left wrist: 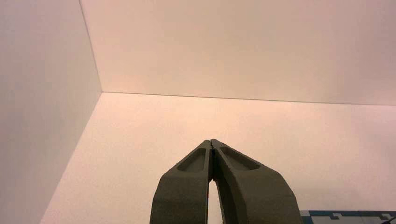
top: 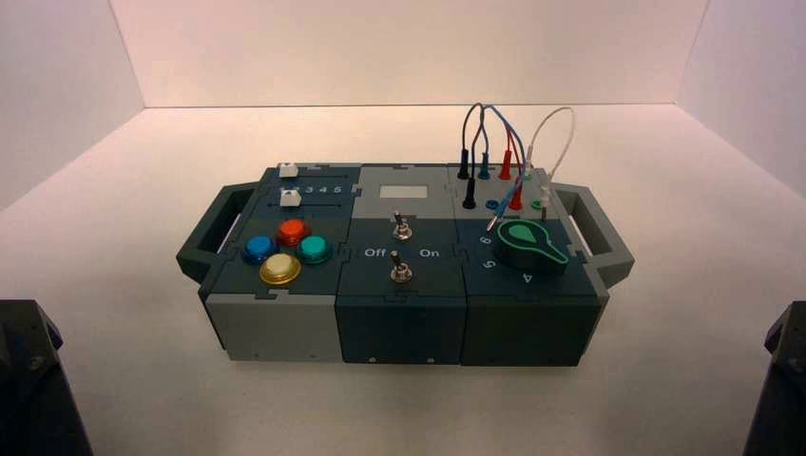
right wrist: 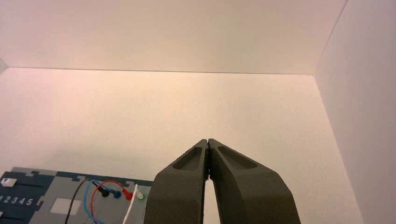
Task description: Move the box away.
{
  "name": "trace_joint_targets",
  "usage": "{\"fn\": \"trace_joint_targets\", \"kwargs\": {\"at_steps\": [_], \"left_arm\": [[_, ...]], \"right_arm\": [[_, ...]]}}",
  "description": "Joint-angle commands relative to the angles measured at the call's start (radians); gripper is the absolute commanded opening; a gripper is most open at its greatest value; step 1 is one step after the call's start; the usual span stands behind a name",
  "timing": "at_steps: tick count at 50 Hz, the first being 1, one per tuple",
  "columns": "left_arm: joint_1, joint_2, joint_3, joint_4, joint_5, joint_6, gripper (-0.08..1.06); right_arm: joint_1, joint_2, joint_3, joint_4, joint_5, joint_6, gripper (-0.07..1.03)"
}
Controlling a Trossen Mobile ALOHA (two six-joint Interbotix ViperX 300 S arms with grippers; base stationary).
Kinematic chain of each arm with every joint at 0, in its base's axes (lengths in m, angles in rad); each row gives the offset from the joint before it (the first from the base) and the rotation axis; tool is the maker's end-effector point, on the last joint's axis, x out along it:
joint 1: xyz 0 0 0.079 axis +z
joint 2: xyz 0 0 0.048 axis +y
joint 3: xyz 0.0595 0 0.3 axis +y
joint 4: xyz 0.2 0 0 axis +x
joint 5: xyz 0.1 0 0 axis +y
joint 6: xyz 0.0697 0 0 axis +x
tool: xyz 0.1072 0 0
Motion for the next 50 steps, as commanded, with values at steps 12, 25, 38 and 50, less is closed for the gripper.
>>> {"fn": "trace_joint_targets", "kwargs": {"at_steps": [12,25,38,50], "left_arm": [[0.005,0.003,-0.026,0.002,-0.005,0.008,-0.03],[-0.057,0.009,-0.086,-0.026,0.189,0.002,-0.03],[-0.276,0.057,-0.181,-0.118,0.492,-0.086,-0.03],[-0.445,0.186,-0.173,-0.19,0.621,-0.144,-0.03]], "right_arm": [[0.002,0.011,-0.015,-0.003,-0.011,-0.003,-0.02],[0.152,0.041,-0.04,0.032,0.095,-0.002,-0.02],[0.41,0.179,-0.12,0.192,0.252,0.009,-0.02],[0.525,0.334,-0.155,0.36,0.293,0.006,-0.02]]}}
